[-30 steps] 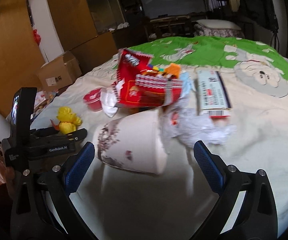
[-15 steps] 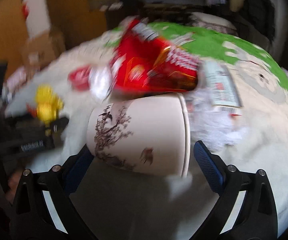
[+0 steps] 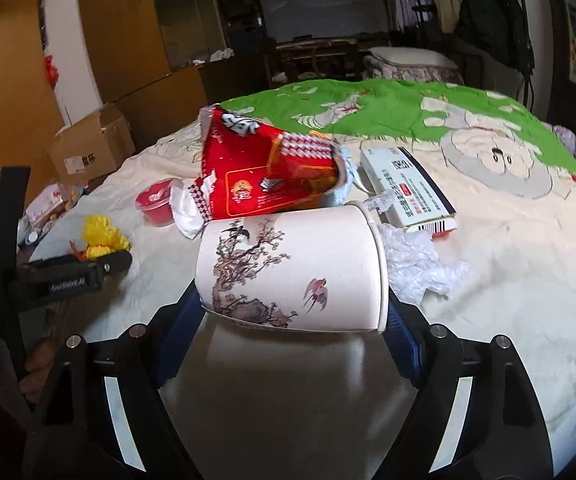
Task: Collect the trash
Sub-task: 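Grasp the yellow mesh bag with the left tool while right tool grasps the white paper cup, then carry both items to the red basket and open both tools to drop them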
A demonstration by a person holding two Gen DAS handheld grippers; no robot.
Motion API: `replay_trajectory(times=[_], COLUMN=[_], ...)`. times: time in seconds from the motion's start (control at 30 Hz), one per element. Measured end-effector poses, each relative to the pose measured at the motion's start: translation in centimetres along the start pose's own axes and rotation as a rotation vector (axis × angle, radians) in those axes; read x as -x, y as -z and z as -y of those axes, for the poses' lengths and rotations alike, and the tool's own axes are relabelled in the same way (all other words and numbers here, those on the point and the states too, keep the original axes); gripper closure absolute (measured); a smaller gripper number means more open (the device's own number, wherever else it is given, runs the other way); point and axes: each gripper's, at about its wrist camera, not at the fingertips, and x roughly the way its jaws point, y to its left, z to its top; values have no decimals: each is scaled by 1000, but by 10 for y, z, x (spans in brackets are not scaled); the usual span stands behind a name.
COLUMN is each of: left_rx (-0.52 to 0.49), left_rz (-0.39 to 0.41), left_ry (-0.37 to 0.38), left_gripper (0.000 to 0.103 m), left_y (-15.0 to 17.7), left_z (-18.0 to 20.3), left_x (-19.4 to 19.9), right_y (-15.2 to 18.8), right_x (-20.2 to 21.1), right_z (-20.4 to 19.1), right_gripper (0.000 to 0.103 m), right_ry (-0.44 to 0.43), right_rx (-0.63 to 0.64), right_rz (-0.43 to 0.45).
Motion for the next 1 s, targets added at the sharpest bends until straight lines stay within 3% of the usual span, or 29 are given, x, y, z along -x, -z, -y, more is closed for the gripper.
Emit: replay_trajectory(times=[0.07, 0.13, 0.23, 0.7, 0.73, 0.8, 0.87, 0.93, 1.0], left_rx=[-7, -13, -18, -35, -36, -35, -31, -25, -22], left_rz=[4, 0, 14, 147, 153, 156, 148, 142, 141], left_ry=[15, 45, 79, 64, 60, 54, 45, 38, 35], left_gripper=[55, 66, 66, 66, 66, 65, 65, 65, 65], left_y=[-1, -2, -3, -10, -8, -5, -1, 3, 6], left_z=[0, 0, 2, -10, -11, -13, -13, -17, -20], left_x=[4, 8, 22, 112, 117, 124, 126, 129, 131], right_y=[0, 0, 0, -8, -7, -6, 0, 3, -1], right_x=[1, 3, 10, 71, 71, 50, 34, 33, 42], right_z=[-2, -2, -5, -20, -20, -13, 8, 20, 28], right_gripper=[23, 23, 23, 23, 23, 22, 22, 23, 23], right_ry=[-2, -15, -34, -87, -89, -162, -236, -241, -177], right_rx=[9, 14, 32, 82, 87, 57, -83, -131, -118], right_rz=[5, 17, 44, 185, 181, 44, -53, -60, -27])
